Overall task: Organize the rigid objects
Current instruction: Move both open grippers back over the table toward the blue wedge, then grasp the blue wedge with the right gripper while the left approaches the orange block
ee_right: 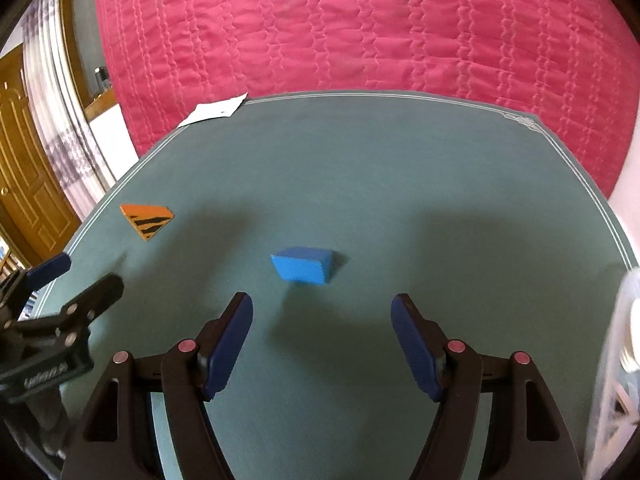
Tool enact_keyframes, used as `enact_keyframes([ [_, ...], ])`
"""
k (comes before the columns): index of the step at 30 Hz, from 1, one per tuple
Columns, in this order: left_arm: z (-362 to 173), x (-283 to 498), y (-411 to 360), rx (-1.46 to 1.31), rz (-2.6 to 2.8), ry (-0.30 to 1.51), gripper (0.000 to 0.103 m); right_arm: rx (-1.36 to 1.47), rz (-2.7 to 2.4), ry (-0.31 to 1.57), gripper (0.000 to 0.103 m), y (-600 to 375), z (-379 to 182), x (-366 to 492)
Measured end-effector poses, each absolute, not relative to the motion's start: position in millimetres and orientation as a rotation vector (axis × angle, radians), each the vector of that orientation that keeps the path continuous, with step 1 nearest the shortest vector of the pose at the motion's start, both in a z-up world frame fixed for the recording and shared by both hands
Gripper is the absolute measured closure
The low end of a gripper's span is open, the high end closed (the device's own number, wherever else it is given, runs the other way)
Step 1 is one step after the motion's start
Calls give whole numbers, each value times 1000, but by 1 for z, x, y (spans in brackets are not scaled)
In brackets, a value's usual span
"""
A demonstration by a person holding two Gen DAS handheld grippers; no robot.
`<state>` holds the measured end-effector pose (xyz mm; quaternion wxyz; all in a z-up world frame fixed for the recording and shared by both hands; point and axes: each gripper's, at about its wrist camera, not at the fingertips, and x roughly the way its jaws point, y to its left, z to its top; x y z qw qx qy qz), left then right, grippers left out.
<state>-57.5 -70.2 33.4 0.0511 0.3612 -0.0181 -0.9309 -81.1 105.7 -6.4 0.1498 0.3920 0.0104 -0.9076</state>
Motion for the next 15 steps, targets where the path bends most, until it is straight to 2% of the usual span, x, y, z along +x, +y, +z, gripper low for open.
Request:
enact_keyframes([
  [10, 29, -62, -86, 1126, -2801, -1, 6, 1167, -2603, 96, 62, 76, -14, -110],
  [15, 24, -66, -92, 1146, -2778, 23, 6, 1164, -2599, 49, 69, 82, -14, -112],
])
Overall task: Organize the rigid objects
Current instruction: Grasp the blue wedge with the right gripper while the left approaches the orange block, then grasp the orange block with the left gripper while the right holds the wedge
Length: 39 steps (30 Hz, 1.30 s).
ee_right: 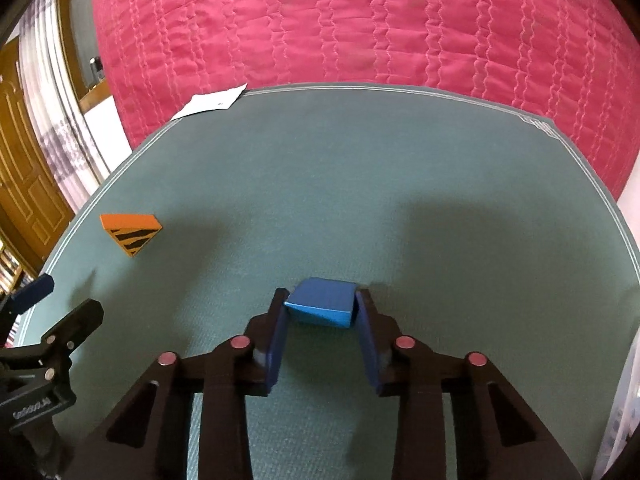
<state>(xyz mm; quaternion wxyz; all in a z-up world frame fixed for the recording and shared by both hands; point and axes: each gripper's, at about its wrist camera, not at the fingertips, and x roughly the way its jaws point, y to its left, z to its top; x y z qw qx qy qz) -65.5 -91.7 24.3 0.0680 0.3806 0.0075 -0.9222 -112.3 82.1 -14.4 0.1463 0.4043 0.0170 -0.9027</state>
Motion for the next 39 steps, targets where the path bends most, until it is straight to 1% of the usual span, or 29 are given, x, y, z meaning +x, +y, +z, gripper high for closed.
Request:
enact_keyframes([
  [7, 20, -74, -104, 1202, -2754, 107, 6, 1161, -2588, 36, 69, 90, -13, -103],
  [9, 21, -77, -104, 1192, -2747, 79, 6, 1158, -2571, 29, 69, 93, -13, -98],
  [14, 24, -95, -101, 1105, -2727, -91, 6, 1146, -2535, 32, 69, 99, -14, -83],
  [17, 22, -109, -104, 1121, -2729, -76, 8, 1140, -2518, 29, 69, 100, -14, -77],
  [20, 22, -120, -106, 1140, -2725, -48, 14, 1139, -2508, 32, 69, 99, -15, -76],
  [23, 20, -126, -106, 1168, -2733, -23, 19, 1139, -2505, 15, 69, 101, -15, -76],
  [25, 18, -129, -103, 1187, -2741, -32, 24, 1139, -2504, 12, 69, 100, -15, -76],
  [27, 16, -131, -101, 1217, -2747, -43, 32, 1139, -2505, 12, 69, 100, -16, -76],
  [28, 14, -132, -101, 1234, -2754, -35, 34, 1140, -2506, 13, 69, 100, -16, -76],
  [31, 13, -137, -101, 1270, -2786, -2, 46, 1140, -2504, 14, 69, 100, -16, -76],
  [33, 13, -137, -100, 1278, -2819, 6, 62, 1139, -2505, 14, 69, 100, -16, -76],
  [34, 13, -136, -99, 1279, -2833, 1, 67, 1139, -2505, 12, 69, 101, -16, -76],
  [39, 17, -130, -96, 1247, -2871, -13, 67, 1137, -2505, 12, 69, 100, -16, -76],
])
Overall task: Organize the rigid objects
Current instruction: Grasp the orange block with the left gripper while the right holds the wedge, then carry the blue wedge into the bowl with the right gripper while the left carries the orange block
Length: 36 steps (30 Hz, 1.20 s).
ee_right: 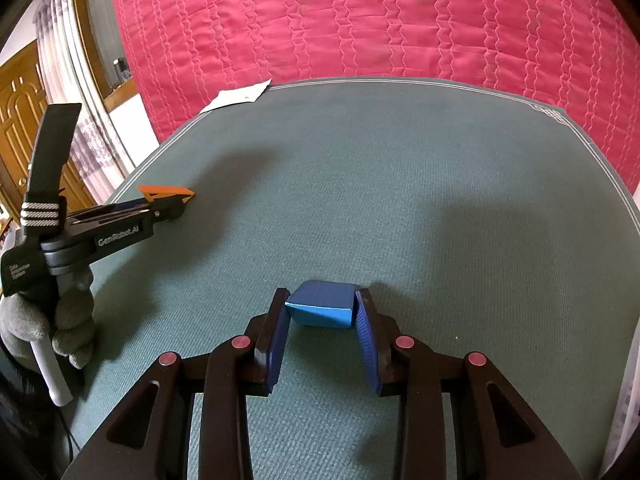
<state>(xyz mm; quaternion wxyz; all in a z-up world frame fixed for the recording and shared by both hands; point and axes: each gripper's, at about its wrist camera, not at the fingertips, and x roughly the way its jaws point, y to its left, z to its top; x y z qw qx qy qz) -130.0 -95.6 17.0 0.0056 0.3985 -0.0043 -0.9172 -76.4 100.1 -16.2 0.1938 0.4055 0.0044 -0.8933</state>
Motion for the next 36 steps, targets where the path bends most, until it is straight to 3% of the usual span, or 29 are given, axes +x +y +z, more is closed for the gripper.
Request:
enact_keyframes([
  [18, 34, -100, -75, 1122, -2910, -58, 67, 1035, -2508, -40, 71, 113, 8, -49],
  [36, 46, -63, -13, 1147, -3037, -89, 67, 986, -2686, -206, 71, 221, 36, 10],
])
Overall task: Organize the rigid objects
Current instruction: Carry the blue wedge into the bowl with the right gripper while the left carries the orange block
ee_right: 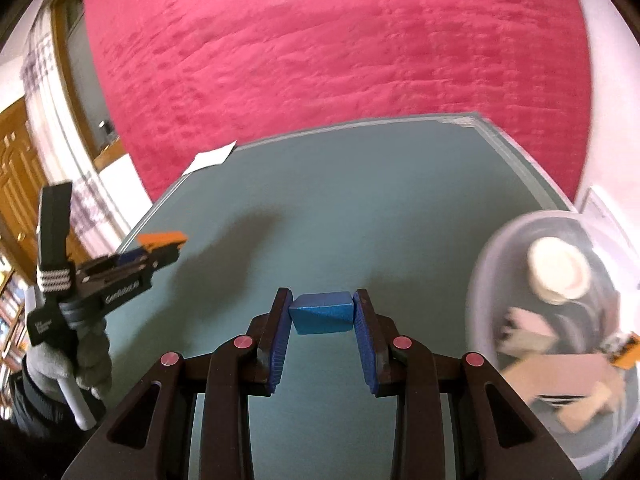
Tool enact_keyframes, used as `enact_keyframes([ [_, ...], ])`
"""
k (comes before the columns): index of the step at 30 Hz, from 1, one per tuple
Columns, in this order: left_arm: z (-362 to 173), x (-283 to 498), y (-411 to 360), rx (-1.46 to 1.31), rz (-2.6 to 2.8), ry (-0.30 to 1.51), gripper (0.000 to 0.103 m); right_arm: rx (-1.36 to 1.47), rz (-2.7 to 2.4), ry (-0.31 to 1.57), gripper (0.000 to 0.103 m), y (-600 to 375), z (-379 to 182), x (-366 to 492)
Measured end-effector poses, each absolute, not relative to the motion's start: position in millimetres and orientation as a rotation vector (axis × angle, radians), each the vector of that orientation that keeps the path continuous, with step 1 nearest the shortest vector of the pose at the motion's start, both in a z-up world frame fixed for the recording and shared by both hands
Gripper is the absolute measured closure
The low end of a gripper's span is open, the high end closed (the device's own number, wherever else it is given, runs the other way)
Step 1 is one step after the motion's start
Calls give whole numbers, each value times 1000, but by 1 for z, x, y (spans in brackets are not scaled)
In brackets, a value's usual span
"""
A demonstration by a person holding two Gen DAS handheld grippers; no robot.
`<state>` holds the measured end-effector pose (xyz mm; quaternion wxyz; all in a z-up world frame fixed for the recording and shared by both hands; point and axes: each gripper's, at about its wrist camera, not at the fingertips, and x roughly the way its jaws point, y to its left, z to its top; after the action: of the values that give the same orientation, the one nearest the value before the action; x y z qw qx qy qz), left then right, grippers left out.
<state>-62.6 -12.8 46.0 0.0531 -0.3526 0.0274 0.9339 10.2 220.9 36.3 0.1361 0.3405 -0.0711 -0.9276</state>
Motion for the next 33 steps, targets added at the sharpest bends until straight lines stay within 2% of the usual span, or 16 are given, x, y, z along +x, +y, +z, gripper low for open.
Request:
enact_keyframes([
  [21, 51, -44, 56, -1026, 2704, 149, 67, 972, -2970, -478, 71, 361, 42, 13],
  [23, 53, -42, 63, -1017, 2687, 154, 67, 976, -2966, -525, 70, 370, 39, 11],
  [25, 56, -41, 70, -1006, 2671, 164, 67, 974, -2962, -546, 55, 374, 37, 10],
  [33, 60, -36, 101, -981, 2605, 206, 67, 957, -3030, -655, 55, 401, 36, 19],
])
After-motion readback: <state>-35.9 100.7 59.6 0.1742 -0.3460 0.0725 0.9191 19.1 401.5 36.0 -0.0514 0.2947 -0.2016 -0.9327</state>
